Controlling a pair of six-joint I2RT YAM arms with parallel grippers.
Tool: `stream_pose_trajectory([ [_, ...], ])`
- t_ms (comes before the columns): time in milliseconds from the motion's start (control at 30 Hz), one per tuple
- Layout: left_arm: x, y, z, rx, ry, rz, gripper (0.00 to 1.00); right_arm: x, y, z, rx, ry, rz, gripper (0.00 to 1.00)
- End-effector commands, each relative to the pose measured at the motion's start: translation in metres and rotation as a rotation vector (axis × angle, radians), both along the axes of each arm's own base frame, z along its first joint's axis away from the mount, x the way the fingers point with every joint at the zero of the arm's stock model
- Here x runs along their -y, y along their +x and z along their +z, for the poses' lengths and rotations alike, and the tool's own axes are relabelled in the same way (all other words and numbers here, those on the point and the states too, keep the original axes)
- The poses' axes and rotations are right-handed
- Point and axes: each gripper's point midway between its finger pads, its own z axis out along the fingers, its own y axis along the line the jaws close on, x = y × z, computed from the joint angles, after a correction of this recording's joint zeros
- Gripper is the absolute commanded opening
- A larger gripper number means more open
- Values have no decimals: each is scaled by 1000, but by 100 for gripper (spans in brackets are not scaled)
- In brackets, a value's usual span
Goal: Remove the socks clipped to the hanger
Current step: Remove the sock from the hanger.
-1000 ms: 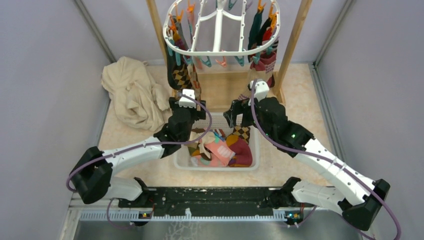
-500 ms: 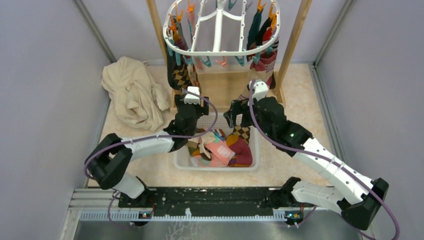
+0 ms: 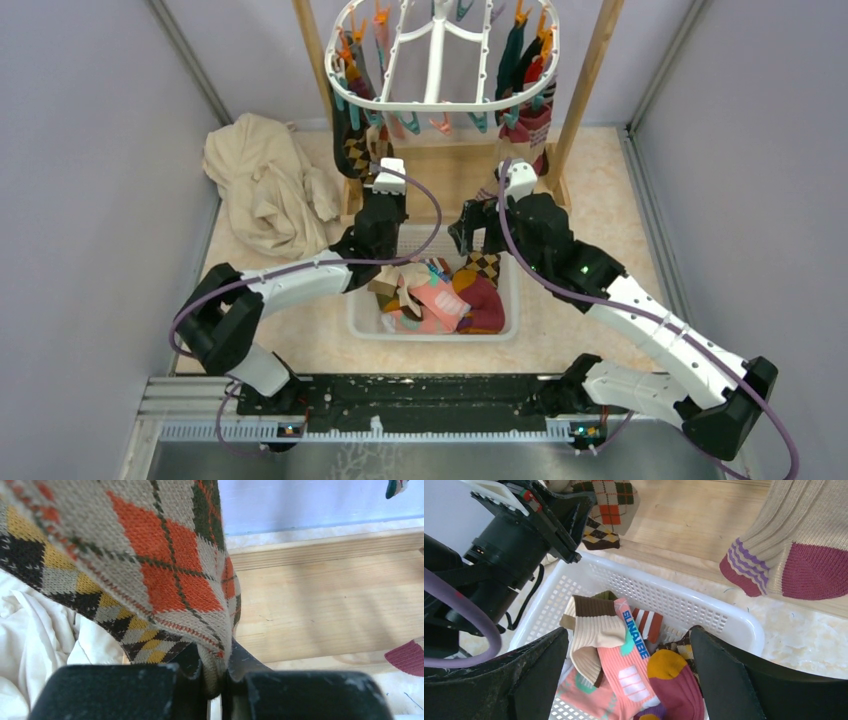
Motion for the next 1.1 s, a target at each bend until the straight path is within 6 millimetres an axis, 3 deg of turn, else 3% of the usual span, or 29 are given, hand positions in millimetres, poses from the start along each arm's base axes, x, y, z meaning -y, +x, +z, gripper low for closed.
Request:
stream_pose_trajectory([
  [0,-6,-4,26,0,-21,14,8,4,1,37,71,36,1,92],
  [200,-4,-17,27,-40,38,15,5,8,-1,67,119,52,2,92],
  [500,29,-37,37,-9,175,-9,5,27,-6,104,190,55,-40,92],
  [800,58,-41,43,16,233,-28,5,40,-15,148,252,94,-56,93],
  [1067,80,-43,52,44,311,-39,6,59,-16,170,302,74,-121,93],
])
